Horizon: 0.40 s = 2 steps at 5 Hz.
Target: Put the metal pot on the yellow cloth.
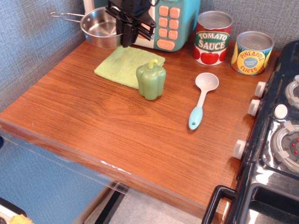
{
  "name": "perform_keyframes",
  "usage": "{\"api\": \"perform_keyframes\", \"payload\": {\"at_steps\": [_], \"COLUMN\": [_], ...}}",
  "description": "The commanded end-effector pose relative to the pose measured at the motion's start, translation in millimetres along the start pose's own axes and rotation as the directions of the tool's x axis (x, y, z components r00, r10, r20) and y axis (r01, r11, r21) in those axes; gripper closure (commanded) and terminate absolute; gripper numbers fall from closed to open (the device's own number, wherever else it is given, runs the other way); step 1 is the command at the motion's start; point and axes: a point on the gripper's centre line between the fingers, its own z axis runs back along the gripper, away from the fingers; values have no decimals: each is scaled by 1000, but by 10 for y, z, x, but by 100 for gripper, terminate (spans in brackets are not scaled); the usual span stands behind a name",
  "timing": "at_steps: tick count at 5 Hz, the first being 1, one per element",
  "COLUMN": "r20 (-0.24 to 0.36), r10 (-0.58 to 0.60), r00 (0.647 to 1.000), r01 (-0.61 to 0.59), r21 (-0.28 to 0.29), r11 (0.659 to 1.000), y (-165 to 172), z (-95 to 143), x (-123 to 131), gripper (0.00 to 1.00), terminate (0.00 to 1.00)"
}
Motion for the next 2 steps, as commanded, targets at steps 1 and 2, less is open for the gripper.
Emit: {"api": "perform_keyframes", "payload": {"at_steps": [1,2], "r20": [45,42], "r10": [13,13], "r00": [999,999], "r01": [-13,-12], "r21": [-16,-24], "r11": [1000,1000], "y": [-110,-163], "z": [167,150], "x": [-25,-41], "gripper": [100,100], "terminate": [0,0]}}
